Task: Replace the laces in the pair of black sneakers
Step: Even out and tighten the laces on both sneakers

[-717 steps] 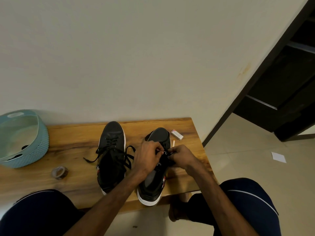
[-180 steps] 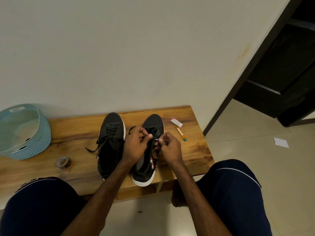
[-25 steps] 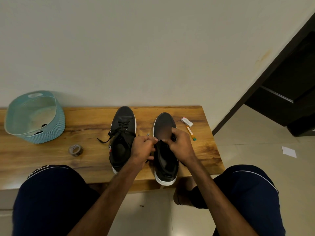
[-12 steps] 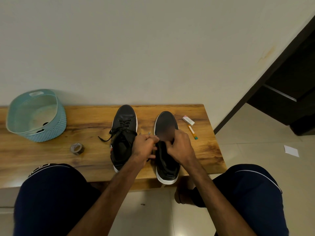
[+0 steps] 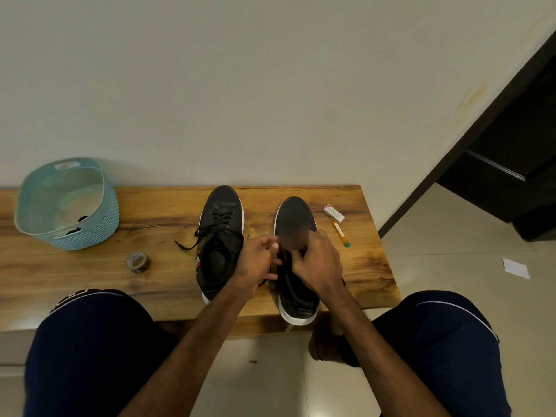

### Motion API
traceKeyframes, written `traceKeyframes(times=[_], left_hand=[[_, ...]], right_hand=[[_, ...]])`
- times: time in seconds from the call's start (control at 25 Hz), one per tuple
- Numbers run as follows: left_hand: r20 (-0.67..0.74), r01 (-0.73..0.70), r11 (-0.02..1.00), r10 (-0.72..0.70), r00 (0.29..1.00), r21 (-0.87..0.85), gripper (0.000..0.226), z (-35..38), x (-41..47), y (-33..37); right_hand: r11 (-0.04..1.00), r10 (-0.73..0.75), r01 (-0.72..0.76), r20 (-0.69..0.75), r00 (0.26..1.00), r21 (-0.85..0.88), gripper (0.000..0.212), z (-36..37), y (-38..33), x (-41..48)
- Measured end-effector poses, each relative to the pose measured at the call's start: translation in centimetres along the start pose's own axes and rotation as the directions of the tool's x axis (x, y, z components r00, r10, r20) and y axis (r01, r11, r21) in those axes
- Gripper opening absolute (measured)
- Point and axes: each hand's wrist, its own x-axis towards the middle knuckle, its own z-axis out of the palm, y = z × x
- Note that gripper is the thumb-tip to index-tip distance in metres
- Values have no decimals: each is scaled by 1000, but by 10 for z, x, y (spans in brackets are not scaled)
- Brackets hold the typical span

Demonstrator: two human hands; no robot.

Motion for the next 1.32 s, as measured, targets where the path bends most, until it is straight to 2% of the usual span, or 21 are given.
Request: traceKeyframes(times=[0.12,0.28,0.44,0.52,0.56,0.6,0.64,0.72,0.8,0.92,1.04,1.08,1.16,1.28,1.32], left_hand=[[-52,-106,993,109,993,55,18,5,3,-7],[-86,-157,980,168,982,126,14,7,10,-8],[-80,-178,962,198,977,206,10,6,13,-5],[-76,-180,956,203,976,233,9,5,14,-4],[-80,-188,950,214,974,250,8,6,14,-4],[-88,-207,937,240,967,281,5,7,13,-4],[-94,-236,917,279,956,323,3,7,13,-3],[-91,-272,891,325,941,364,9,10,10,-3],[-80,-257,915,295,952,311,12,11,6,-3],[-34,-192,974,197,980,119,8,12,2,-3],[-94,-99,981,84,992,-167,7,5,-4,4],[-129,-101,974,75,989,-203,8,0,-5,7],[-166,-172,978,152,974,-114,13,-6,-6,9],[-33,-277,959,280,959,64,43,-2,-5,5],[12,-296,944,298,955,148,45,2,-5,3]], right_hand=[[998,64,-65,39,997,22,27,-3,0,2],[996,76,-76,-1,997,-38,12,-3,2,4],[983,125,-130,43,991,129,41,0,16,9],[967,126,-142,84,988,210,39,0,22,10],[963,122,-144,109,987,227,29,-1,22,9],[964,121,-147,126,985,223,15,-2,23,8],[972,118,-141,128,985,189,13,-1,22,8],[989,93,-105,109,990,104,29,3,23,4],[981,83,-98,93,992,169,30,3,22,2],[969,109,-125,85,990,213,30,-1,23,-1],[964,147,-154,49,988,216,32,-2,30,0],[963,155,-160,42,987,216,34,-1,32,-1],[969,155,-161,43,987,188,36,3,35,-3],[982,134,-139,47,990,127,39,9,38,-7],[983,131,-135,40,991,123,39,9,38,-7]])
